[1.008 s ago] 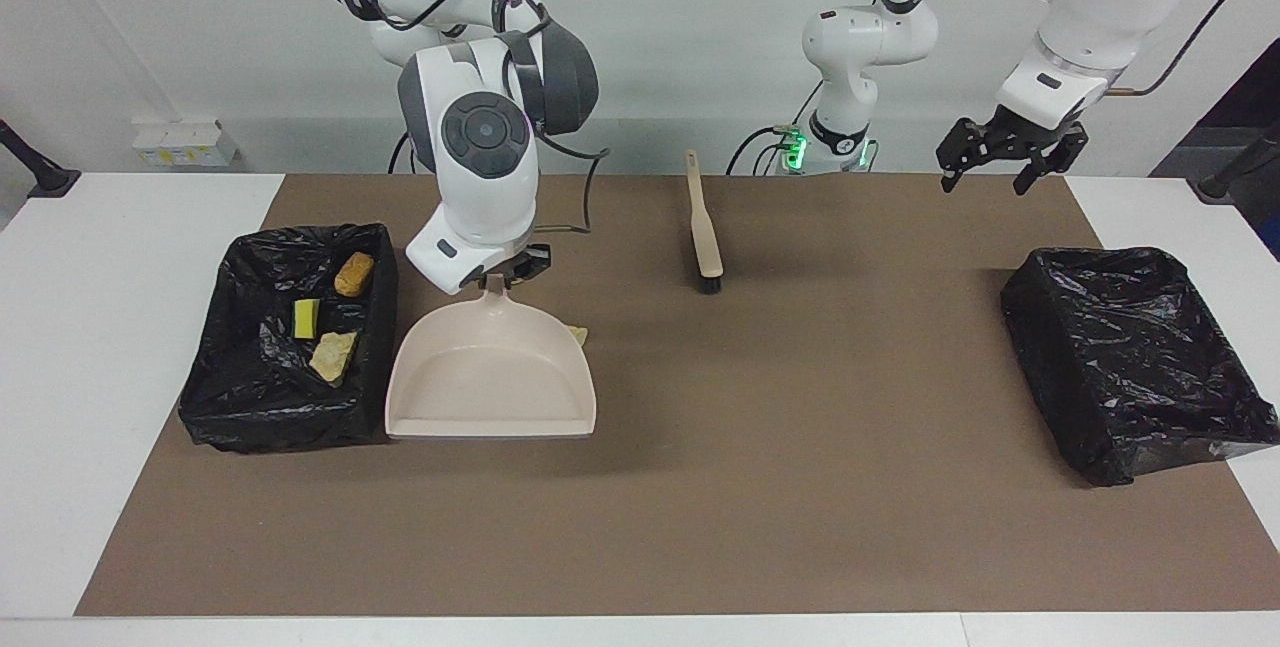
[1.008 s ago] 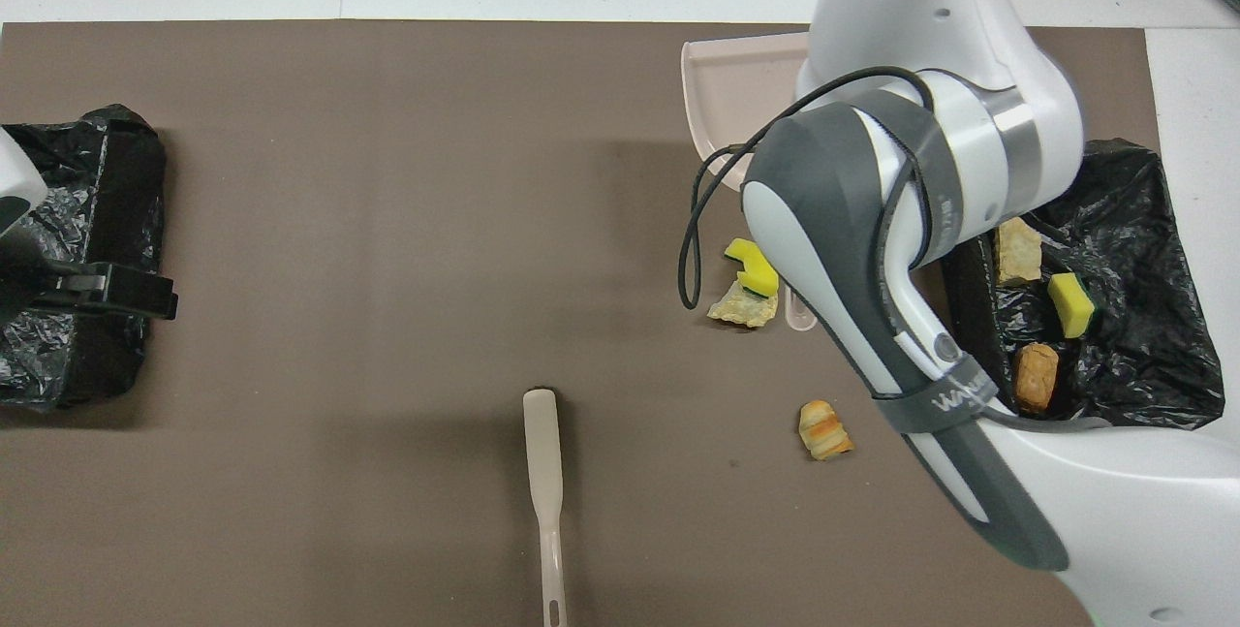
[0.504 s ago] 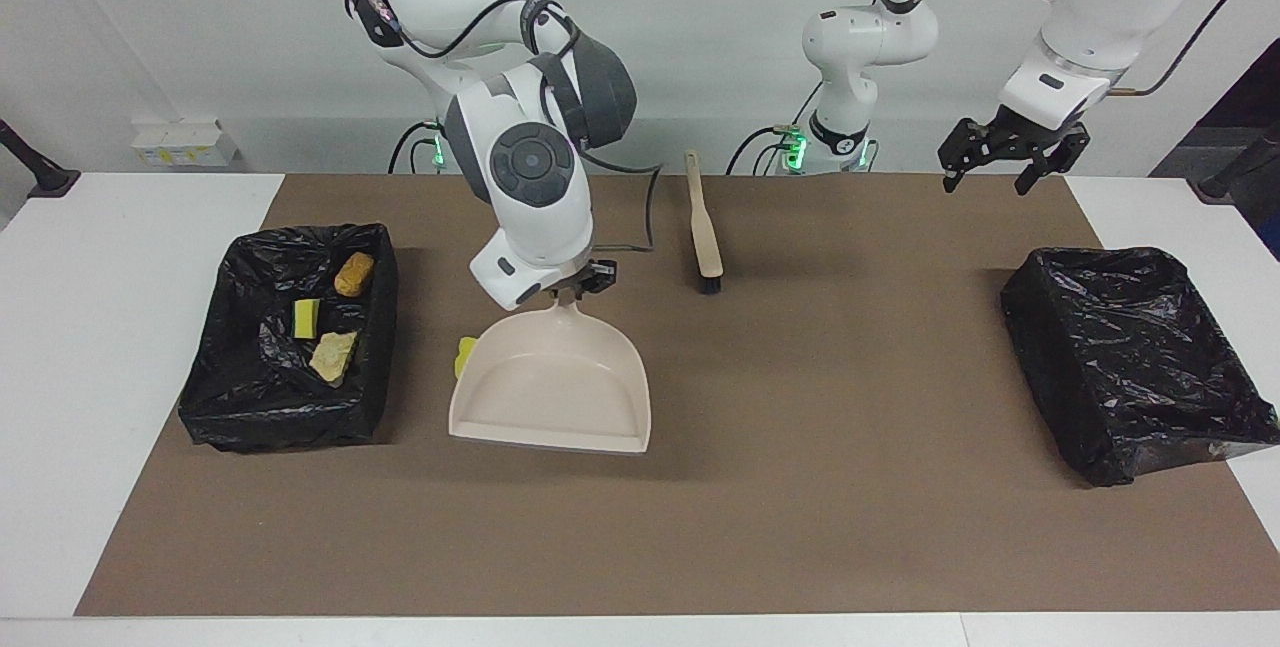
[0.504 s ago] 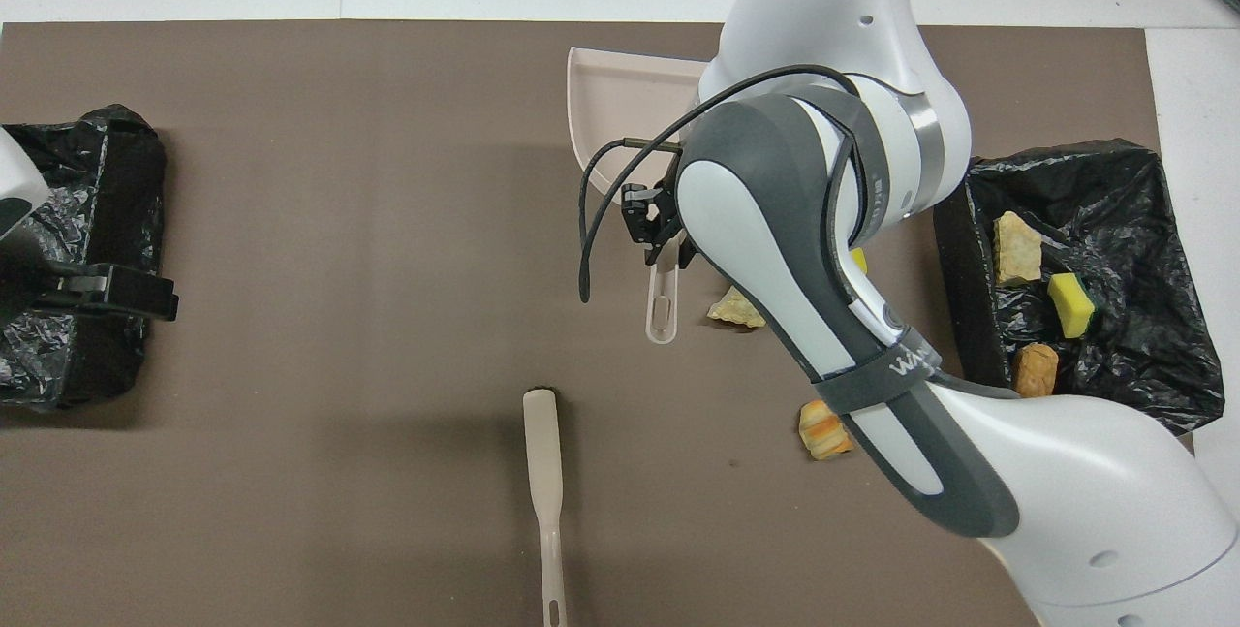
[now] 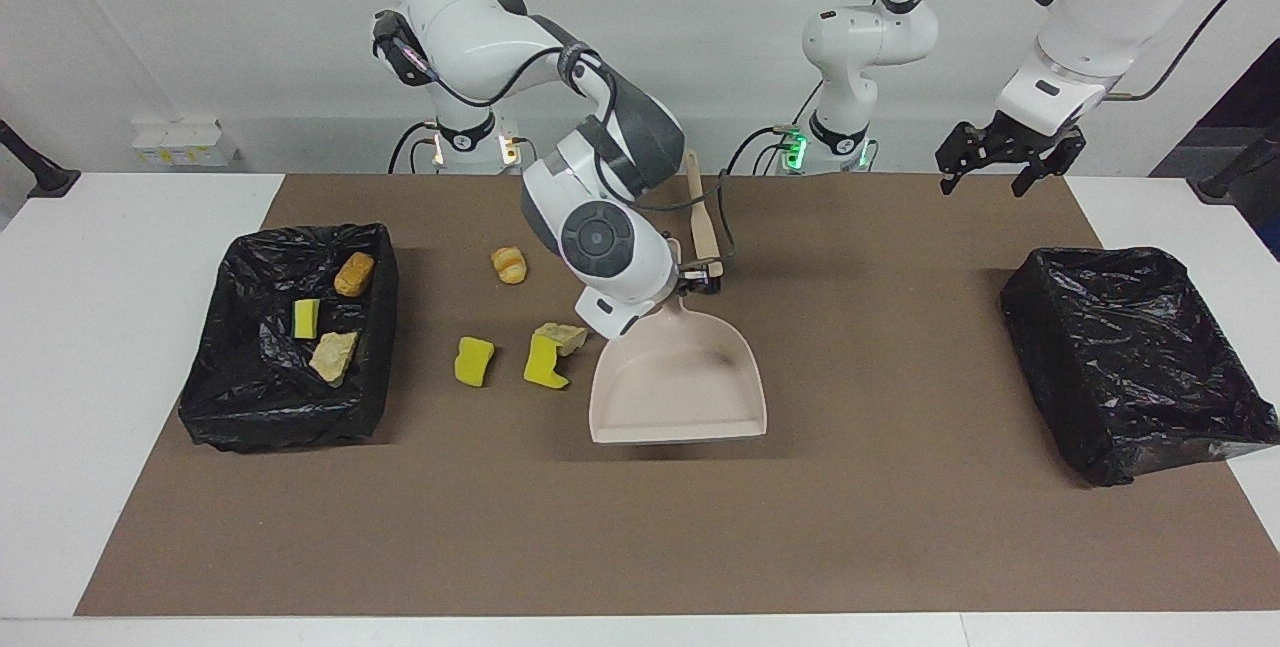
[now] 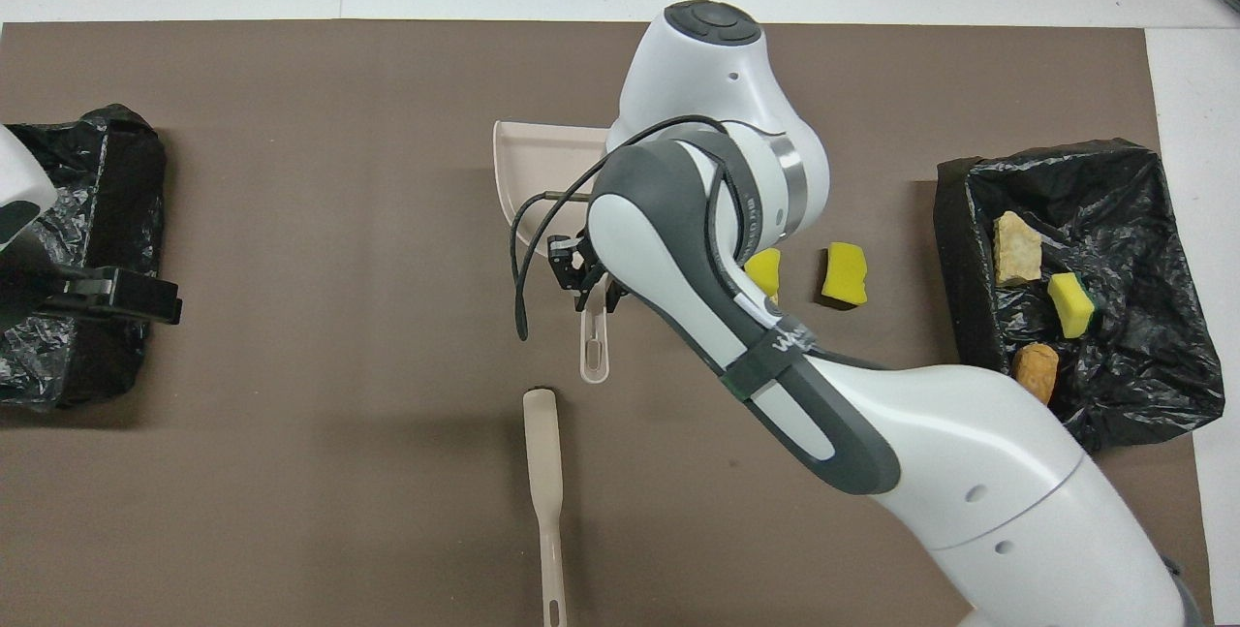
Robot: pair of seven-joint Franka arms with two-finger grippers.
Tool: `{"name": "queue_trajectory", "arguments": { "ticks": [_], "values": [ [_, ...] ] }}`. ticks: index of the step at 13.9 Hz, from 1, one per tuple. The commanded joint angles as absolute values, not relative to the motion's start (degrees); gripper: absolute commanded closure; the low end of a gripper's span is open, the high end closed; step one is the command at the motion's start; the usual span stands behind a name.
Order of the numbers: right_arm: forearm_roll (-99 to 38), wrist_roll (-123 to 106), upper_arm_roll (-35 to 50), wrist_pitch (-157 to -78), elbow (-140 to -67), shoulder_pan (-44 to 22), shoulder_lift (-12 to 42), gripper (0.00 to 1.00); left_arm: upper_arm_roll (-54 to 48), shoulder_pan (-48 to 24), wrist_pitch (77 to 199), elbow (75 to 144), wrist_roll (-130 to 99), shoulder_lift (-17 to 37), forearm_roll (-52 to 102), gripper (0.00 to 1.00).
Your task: Sweep and dump trash in bin
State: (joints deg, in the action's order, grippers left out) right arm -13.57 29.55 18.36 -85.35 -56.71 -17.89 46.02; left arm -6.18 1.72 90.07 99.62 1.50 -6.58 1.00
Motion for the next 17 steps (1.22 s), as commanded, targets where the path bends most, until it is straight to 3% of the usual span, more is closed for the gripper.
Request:
{"name": "queue_trajectory", "arguments": {
  "ticks": [1, 4, 10, 16, 17],
  "values": [
    [-14.85, 31.64, 18.64, -87.35, -54.58, -20.29, 48.07, 1.00, -5.80, 1.58, 90.44, 102.21, 1.84, -8.26, 0.88, 0.00],
    [-14.85, 35.67, 18.89, -92.09, -54.75, -22.50, 49.04, 1.00, -5.80, 1.58, 90.44, 102.74, 1.93, -8.61, 0.88, 0.00],
    [-14.85, 36.12, 19.16, -92.46, -55.55, -24.08, 51.50, 1.00, -5.80, 1.58, 90.44, 103.01, 2.02, -8.70, 0.88, 0.00],
    [-11.70, 35.60, 18.98, -94.12, -57.82, -25.40, 50.45, 1.00, -5.80, 1.58, 90.44, 103.18, 1.93, -8.70, 0.88, 0.00],
    [-10.56, 35.51, 19.16, -96.31, -58.53, -25.14, 50.45, 0.83, -5.80, 1.58, 90.53, 103.18, 1.76, -8.70, 0.88, 0.00]
  ]
}}
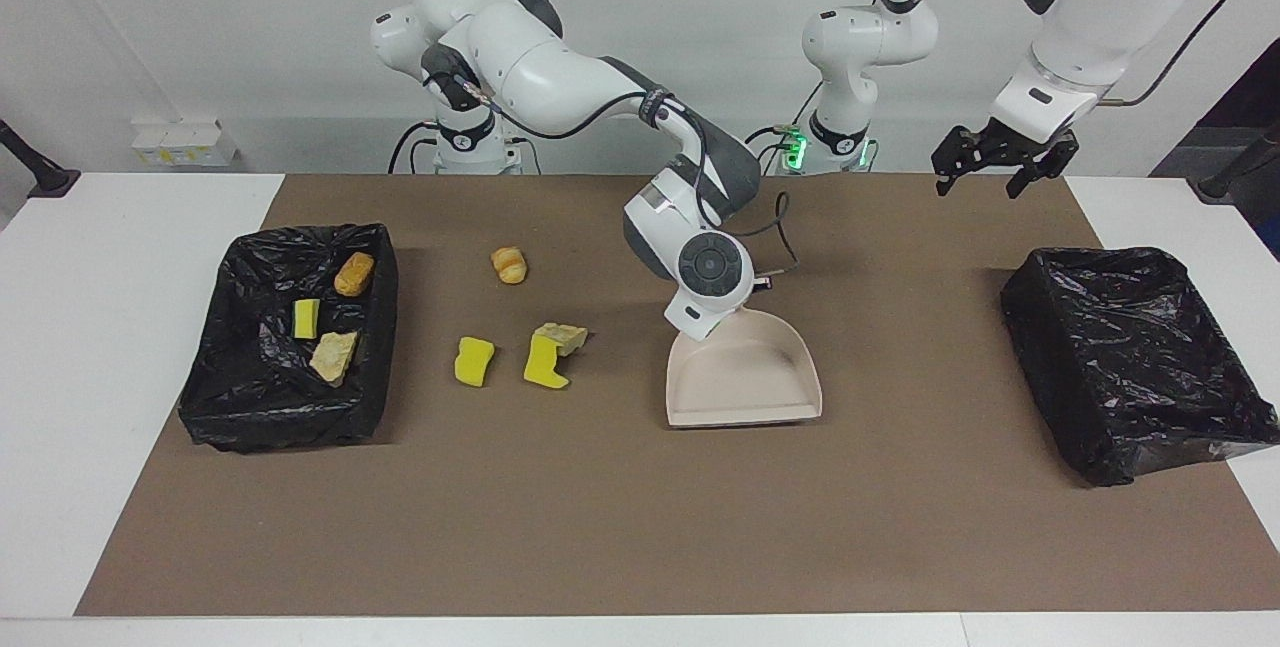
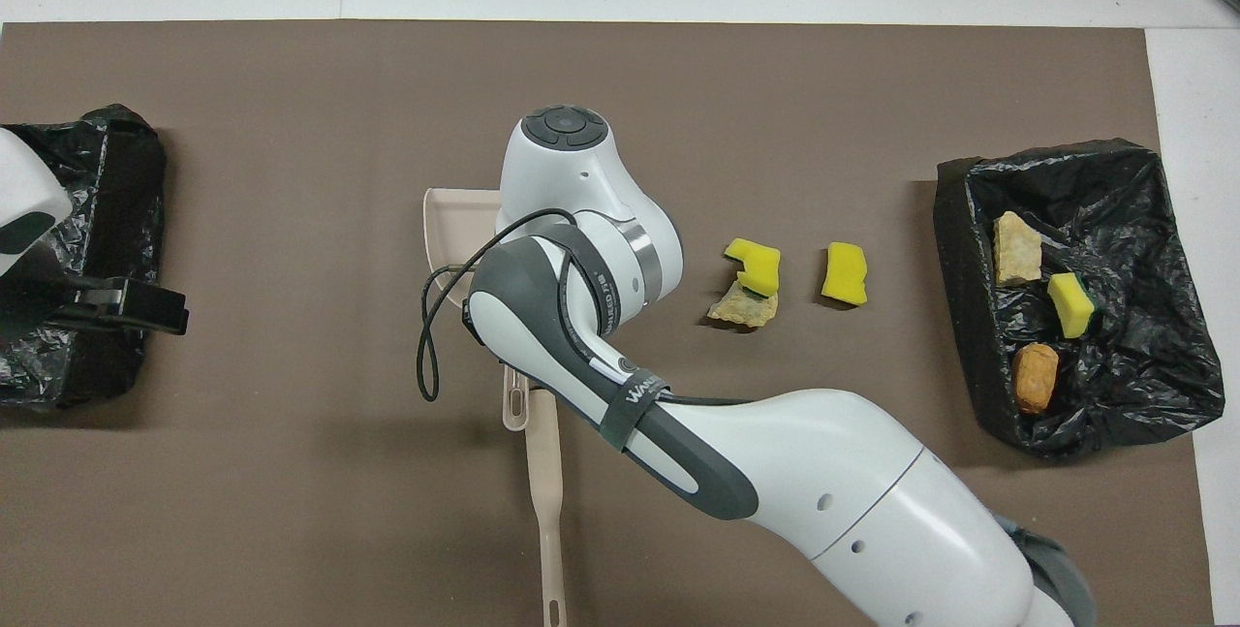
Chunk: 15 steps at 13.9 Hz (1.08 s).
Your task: Sweep and dump trash in bin
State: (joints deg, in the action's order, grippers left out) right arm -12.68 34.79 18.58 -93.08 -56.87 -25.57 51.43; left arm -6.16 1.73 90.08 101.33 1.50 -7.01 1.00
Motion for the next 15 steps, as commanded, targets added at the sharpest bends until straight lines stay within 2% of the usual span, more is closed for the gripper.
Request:
{"name": "queue_trajectory", "arguments": {
  "ticks": [1, 2, 4, 9, 15],
  "values": [
    [-10.02, 35.07, 19.16, -96.76, -59.06, -25.14, 50.19, 0.60, -5.80, 1.41, 90.53, 103.18, 1.67, -8.70, 0.88, 0.00],
    [-9.93, 34.89, 19.16, -97.20, -59.15, -25.22, 50.10, 0.34, -5.80, 1.49, 90.53, 103.18, 1.67, -8.70, 0.88, 0.00],
    [-9.32, 35.33, 19.16, -97.21, -59.15, -25.14, 49.22, 0.00, -5.80, 1.32, 90.53, 103.18, 1.58, -8.70, 0.88, 0.00],
    [-4.31, 35.86, 18.55, -95.28, -59.15, -21.72, 41.85, 0.00, -5.89, 0.97, 91.23, 103.27, 1.41, -8.35, 1.40, 0.00],
    [2.37, 35.24, 18.54, -81.50, -59.24, -5.83, 30.86, 0.00, -5.89, -2.71, 96.23, 106.60, -4.21, -7.82, 4.03, 0.00]
  ]
}}
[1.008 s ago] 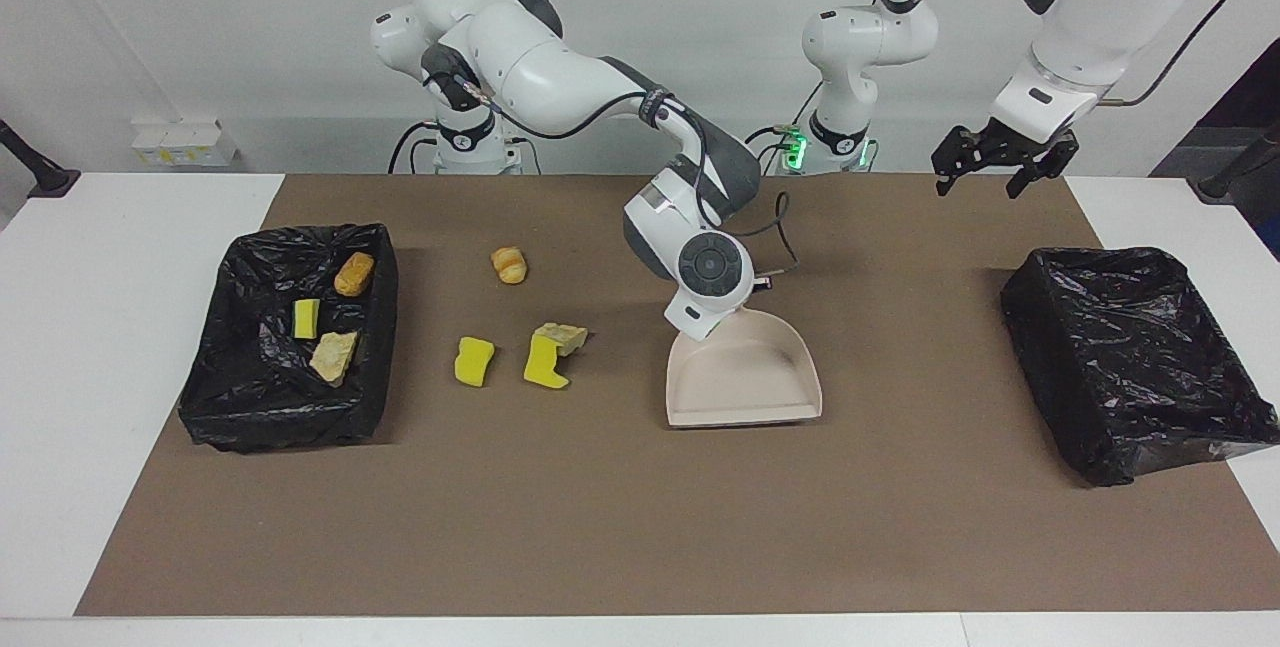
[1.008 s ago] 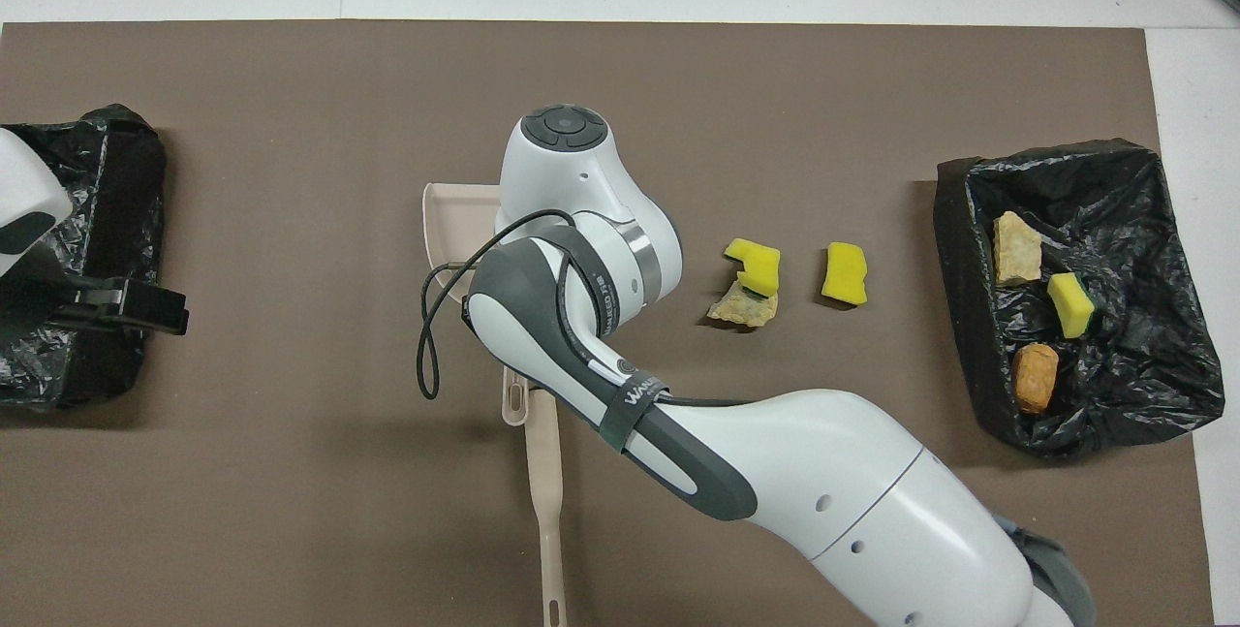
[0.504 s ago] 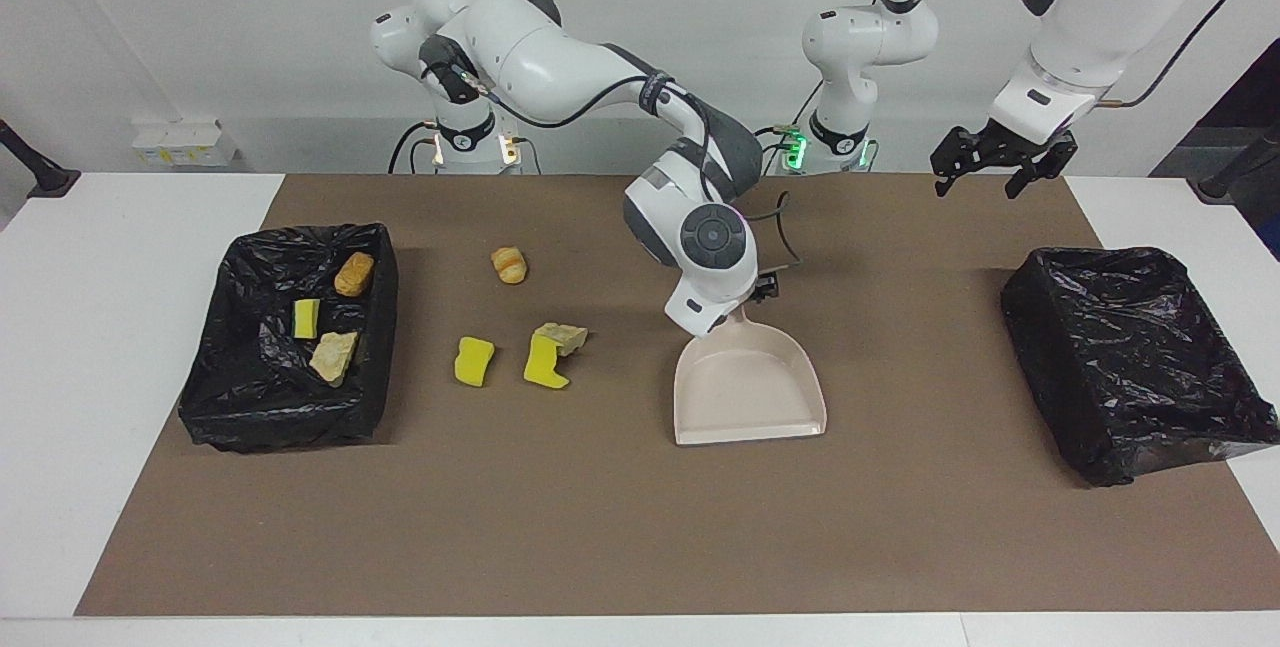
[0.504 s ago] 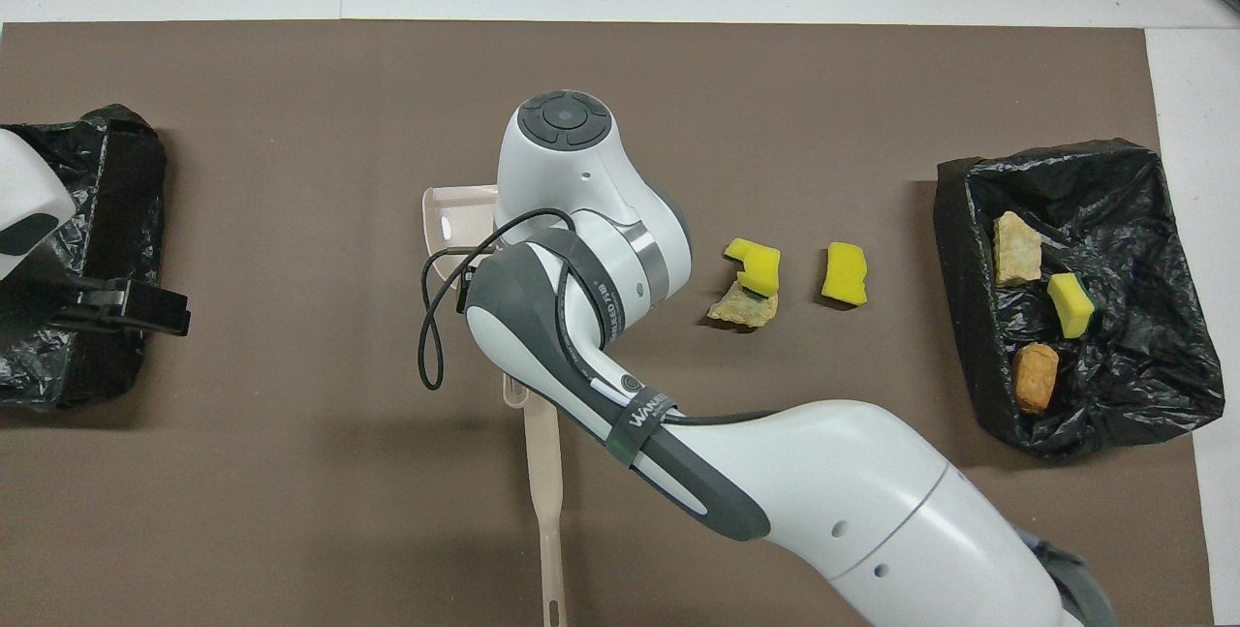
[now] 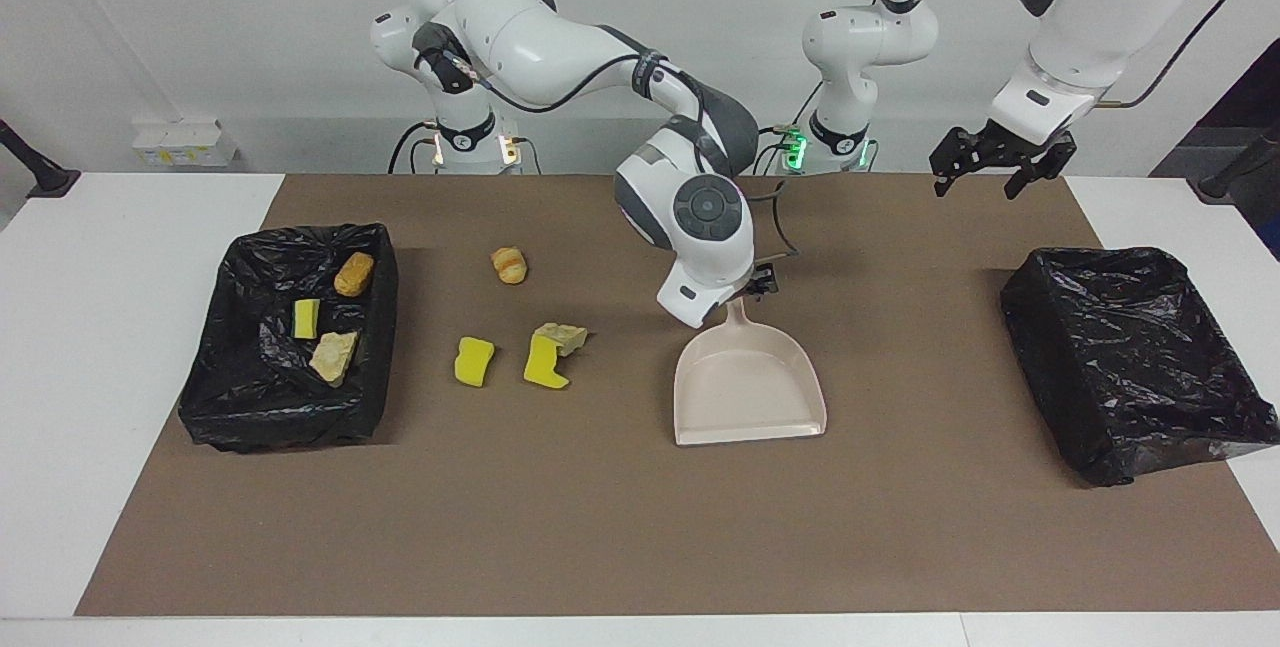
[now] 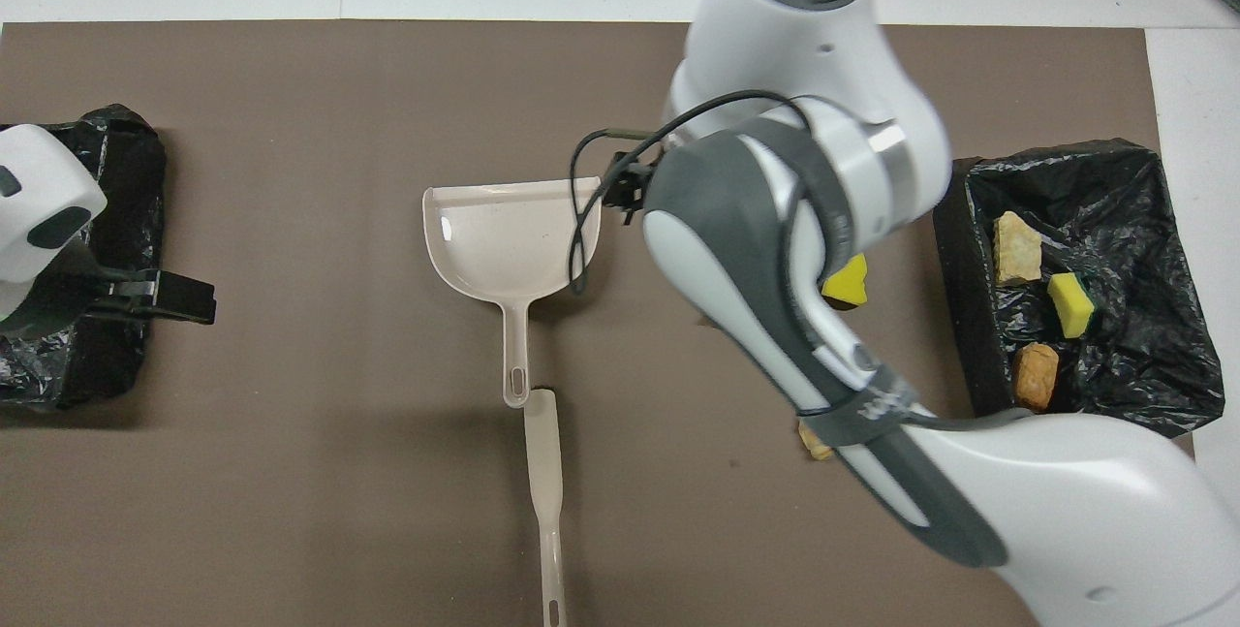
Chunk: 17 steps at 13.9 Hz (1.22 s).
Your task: Sweep and dump trash in bin
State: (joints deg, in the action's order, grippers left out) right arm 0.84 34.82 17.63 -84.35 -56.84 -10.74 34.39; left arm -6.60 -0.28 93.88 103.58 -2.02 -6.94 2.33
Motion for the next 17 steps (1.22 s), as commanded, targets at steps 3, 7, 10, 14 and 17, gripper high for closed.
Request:
{"name": "queue_trajectory", "arguments": {
  "ticks": [3, 7, 10, 14, 17],
  "values": [
    [6.49, 35.07, 18.46, -78.05, -59.33, 0.68, 25.95, 0.00, -5.98, -8.94, 102.46, 115.19, -12.98, -10.71, 4.48, 0.00],
    [6.59, 26.04, 18.63, -78.66, -68.60, 8.33, 16.03, 0.00, -5.98, -13.26, 109.58, 122.52, -14.15, -12.84, 6.93, 0.00],
    [5.11, 27.50, 18.72, -89.25, -88.61, 7.39, 3.91, 0.00, -5.89, -18.35, 116.86, 122.34, -21.34, -7.05, 7.38, 0.00],
    [-1.83, 30.67, 18.81, -95.98, -102.46, 1.86, -5.61, 0.00, -5.89, -24.34, 130.13, 121.03, -27.42, 2.61, 7.29, 0.00],
    [-4.13, 29.71, 18.72, -99.39, -108.79, 2.28, -9.22, 0.00, -5.80, -26.88, 132.79, 119.88, -28.03, 7.10, 6.68, 0.00]
  ]
}}
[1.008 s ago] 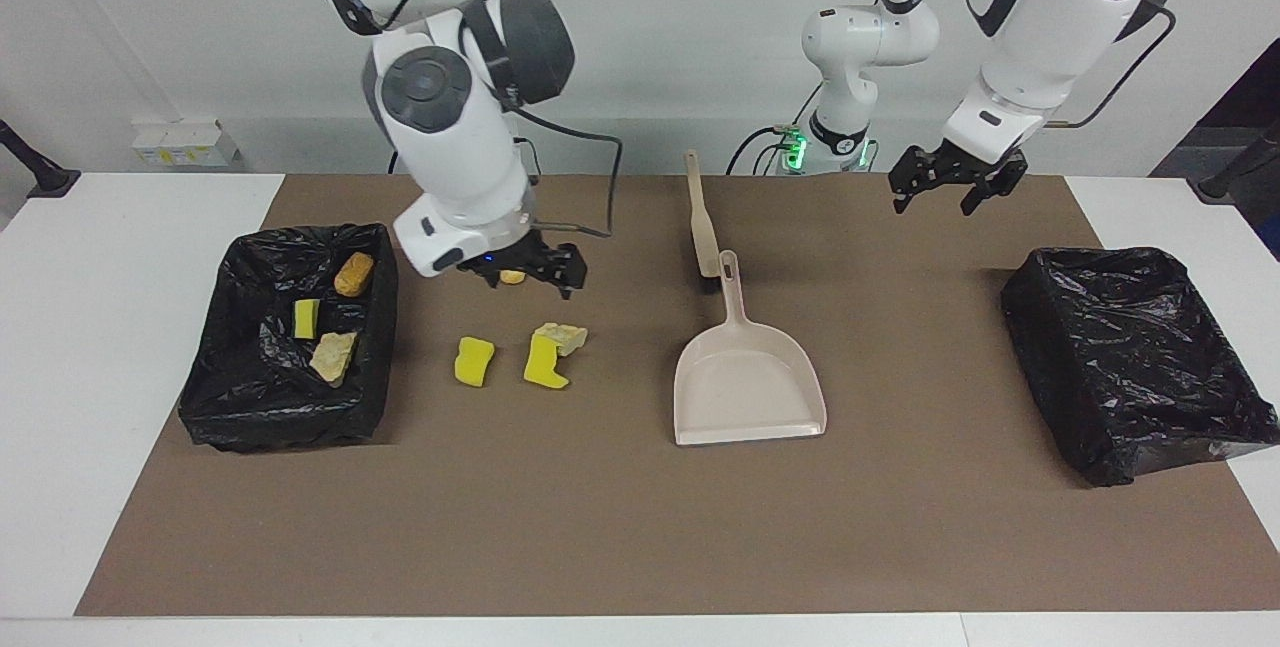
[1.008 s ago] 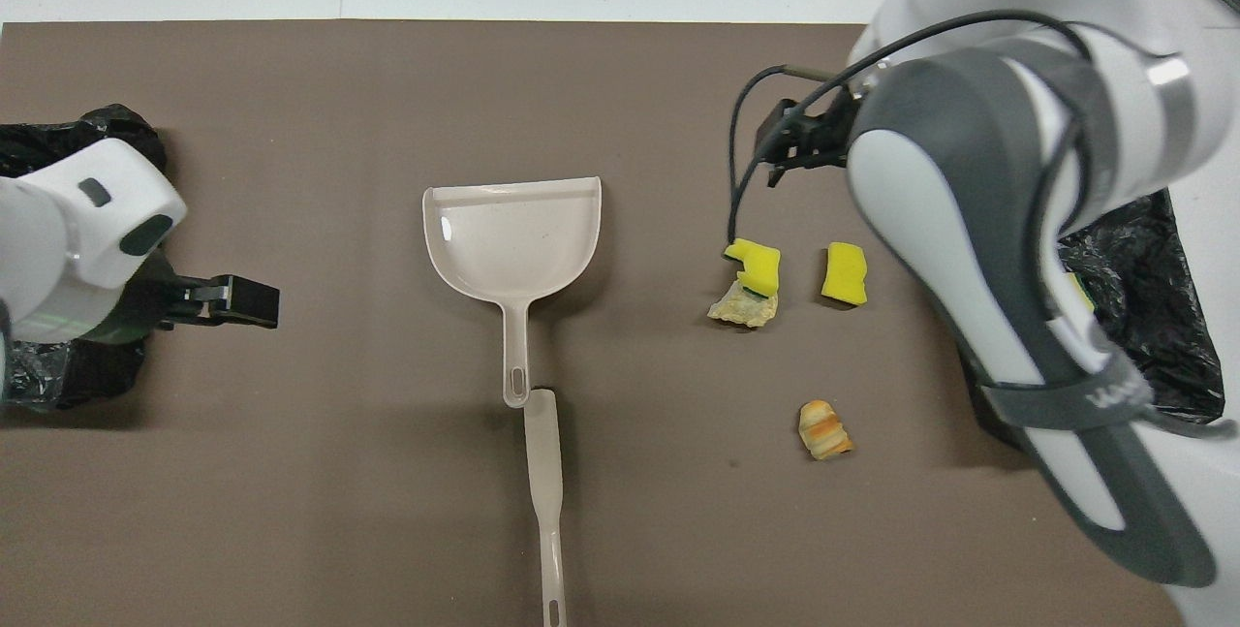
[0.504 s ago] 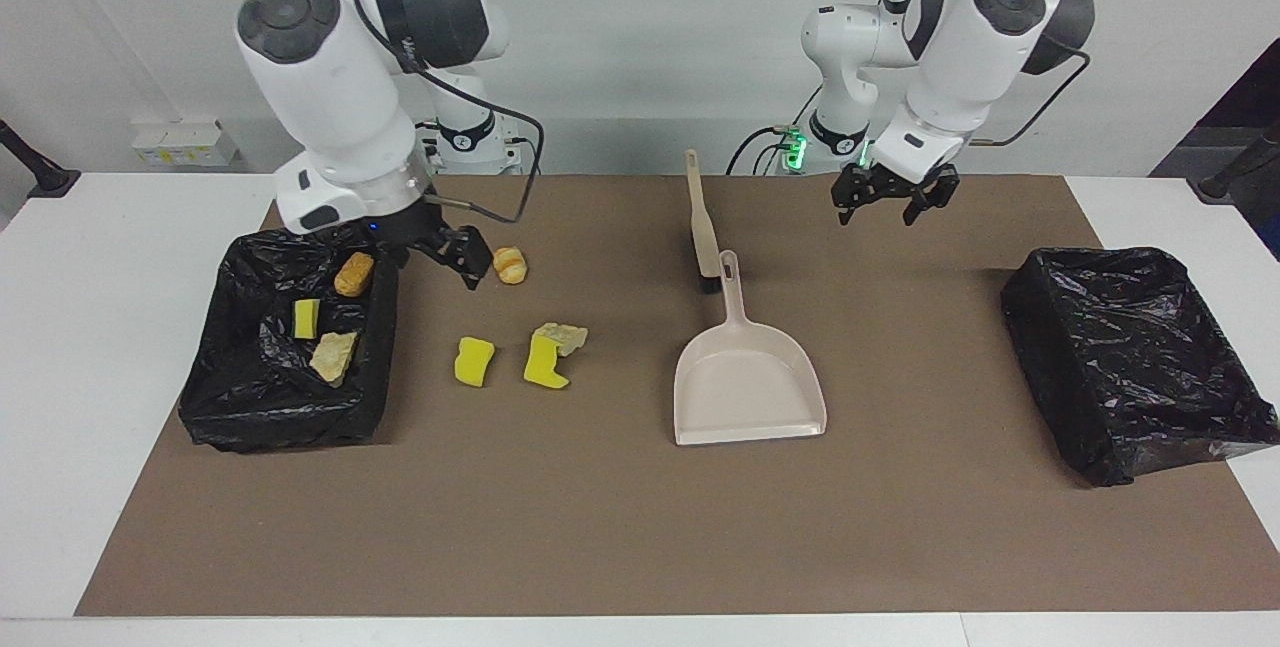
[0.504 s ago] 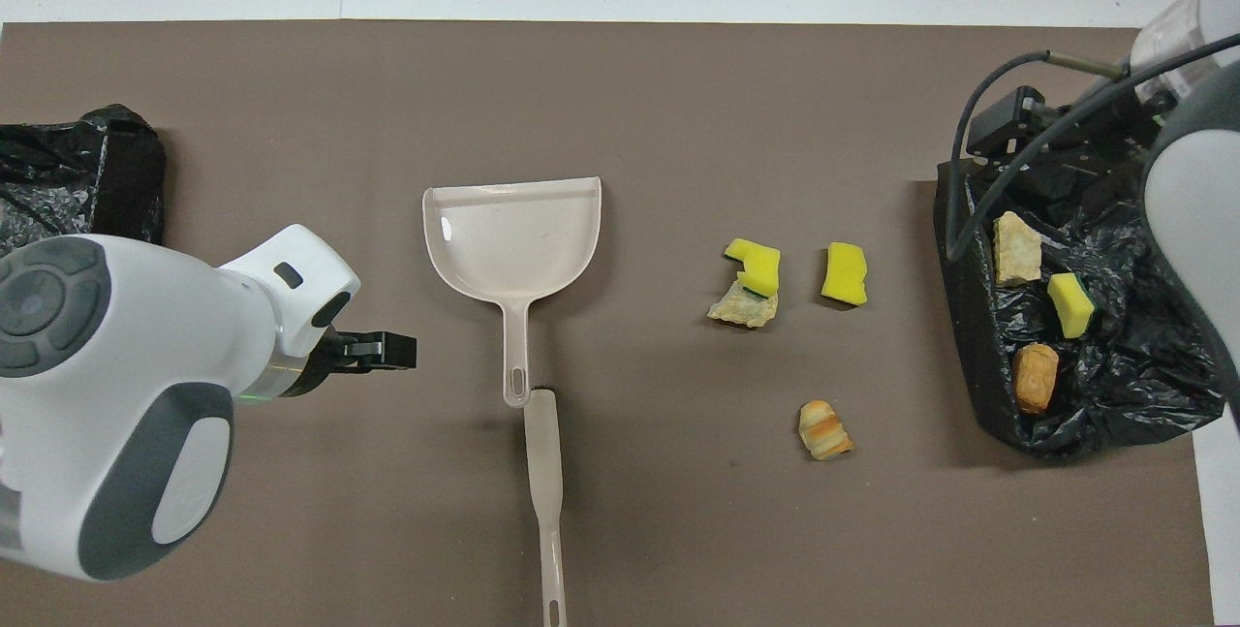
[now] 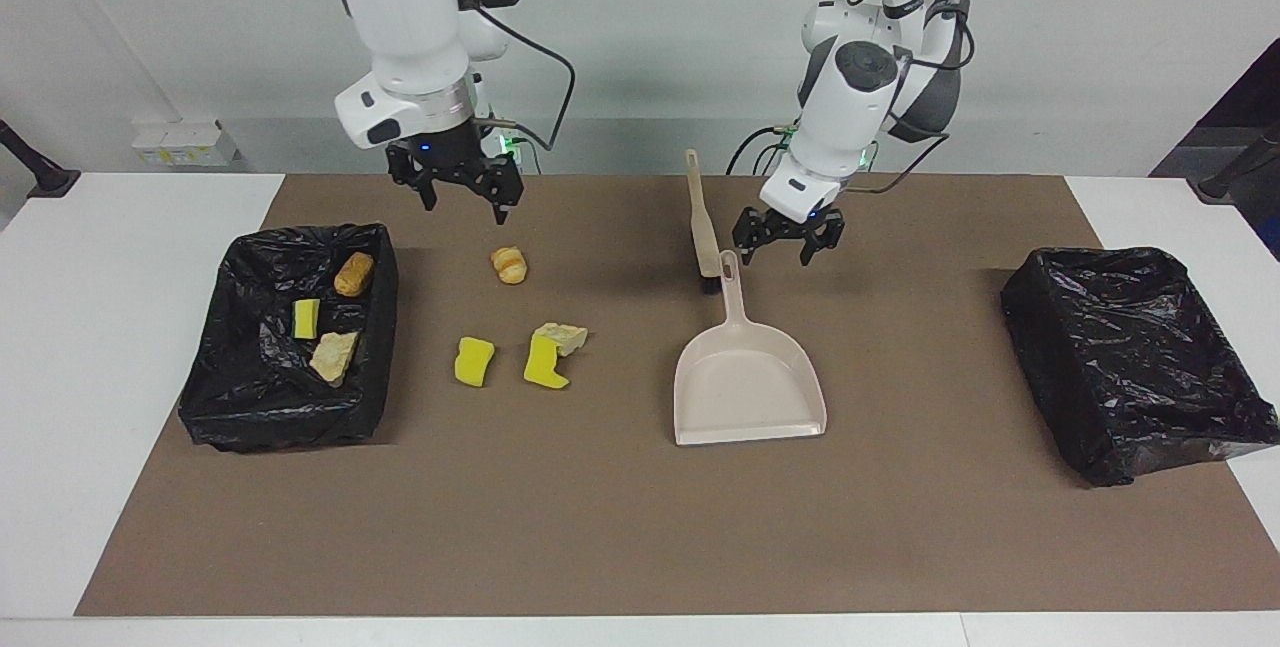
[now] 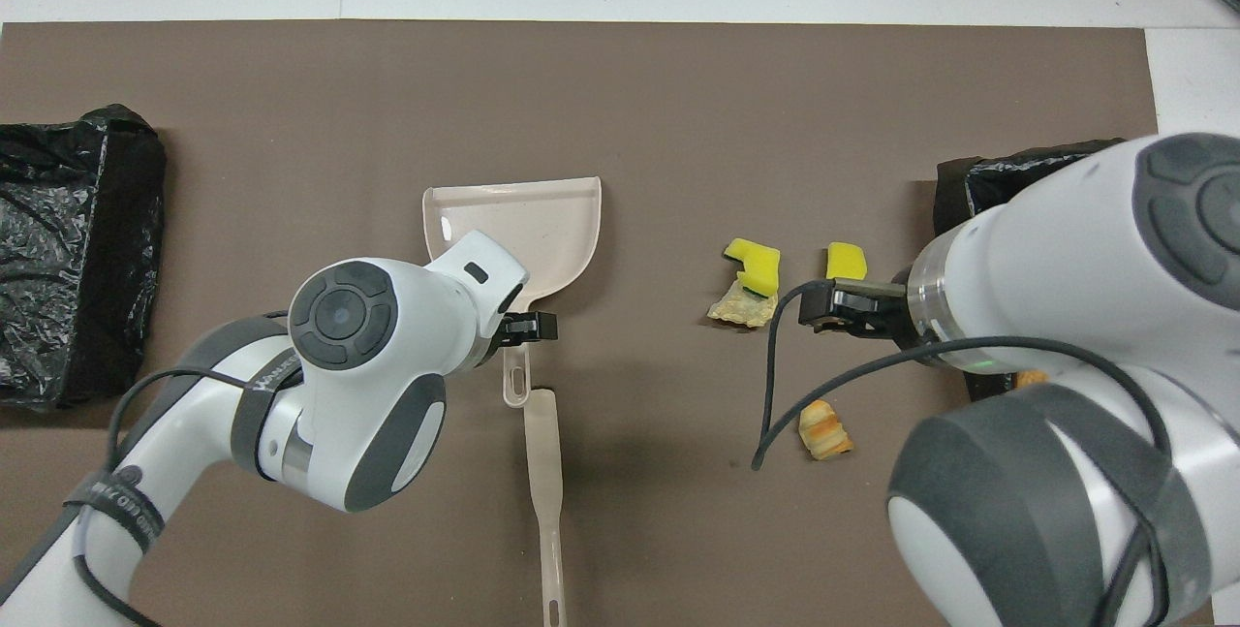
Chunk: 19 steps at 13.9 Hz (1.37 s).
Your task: Sweep and dump trash in bin
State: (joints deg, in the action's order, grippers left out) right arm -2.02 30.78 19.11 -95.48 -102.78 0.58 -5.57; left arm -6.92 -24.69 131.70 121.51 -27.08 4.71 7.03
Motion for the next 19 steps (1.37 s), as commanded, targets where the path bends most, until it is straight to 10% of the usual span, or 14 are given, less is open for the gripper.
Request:
{"name": "queue_trajectory", "arguments": {
  "ticks": [1, 10, 19],
  "values": [
    [-4.13, 29.62, 18.55, -99.67, -108.81, 2.72, -9.14, 0.00, -5.80, -27.16, 133.15, 120.14, -28.82, 7.21, 6.68, 0.00],
    [-4.13, 27.77, 18.63, -99.49, -108.81, 3.09, -9.14, 0.00, -5.98, -27.43, 129.74, 122.34, -31.56, 6.15, 6.68, 1.00],
    [-8.35, 38.02, 18.90, -105.01, -111.87, -11.92, -8.10, 0.00, -5.36, -14.71, 115.49, 105.48, -12.11, 13.87, 5.27, 1.00]
  ]
}}
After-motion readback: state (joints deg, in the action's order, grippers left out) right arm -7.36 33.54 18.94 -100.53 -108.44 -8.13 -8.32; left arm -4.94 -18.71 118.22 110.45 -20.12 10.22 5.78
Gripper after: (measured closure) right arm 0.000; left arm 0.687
